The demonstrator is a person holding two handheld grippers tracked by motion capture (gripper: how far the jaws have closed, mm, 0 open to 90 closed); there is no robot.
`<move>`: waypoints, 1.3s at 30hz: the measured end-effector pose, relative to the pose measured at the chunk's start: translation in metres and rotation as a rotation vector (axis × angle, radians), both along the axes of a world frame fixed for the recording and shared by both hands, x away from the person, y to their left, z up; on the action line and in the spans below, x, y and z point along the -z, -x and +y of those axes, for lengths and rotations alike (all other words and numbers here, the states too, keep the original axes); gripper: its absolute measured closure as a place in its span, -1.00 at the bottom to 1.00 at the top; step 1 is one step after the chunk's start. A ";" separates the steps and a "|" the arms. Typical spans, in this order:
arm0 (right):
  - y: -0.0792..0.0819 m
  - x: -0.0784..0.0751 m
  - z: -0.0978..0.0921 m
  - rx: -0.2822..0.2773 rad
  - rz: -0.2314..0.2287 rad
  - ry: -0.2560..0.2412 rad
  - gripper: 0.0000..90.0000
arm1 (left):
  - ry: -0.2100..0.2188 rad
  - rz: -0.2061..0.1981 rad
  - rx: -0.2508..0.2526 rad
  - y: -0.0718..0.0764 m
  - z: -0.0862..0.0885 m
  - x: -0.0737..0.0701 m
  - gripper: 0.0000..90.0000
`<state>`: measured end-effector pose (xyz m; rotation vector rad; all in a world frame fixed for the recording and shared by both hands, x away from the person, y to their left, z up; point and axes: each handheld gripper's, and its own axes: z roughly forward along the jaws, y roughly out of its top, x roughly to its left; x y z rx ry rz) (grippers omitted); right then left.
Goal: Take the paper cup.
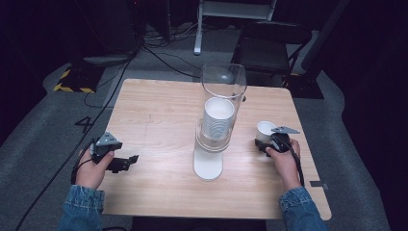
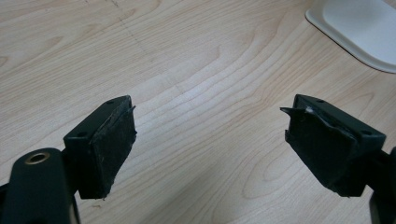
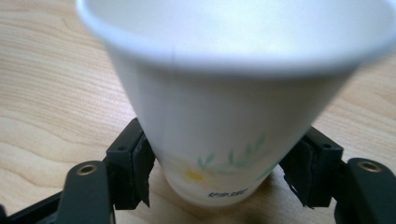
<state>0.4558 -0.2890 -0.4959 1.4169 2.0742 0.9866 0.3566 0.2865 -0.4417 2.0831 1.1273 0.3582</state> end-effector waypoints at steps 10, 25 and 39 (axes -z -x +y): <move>0.003 0.001 -0.003 0.006 0.011 -0.007 -0.57 | -0.001 0.001 0.007 -0.002 -0.001 0.000 -0.65; 0.032 -0.024 -0.017 0.002 -0.049 -0.038 -0.62 | 0.009 -0.007 0.016 -0.004 -0.004 -0.002 -0.65; 0.071 -0.069 0.001 -0.156 -0.108 -0.074 -0.53 | -0.008 -0.010 0.042 0.003 -0.010 -0.003 -0.65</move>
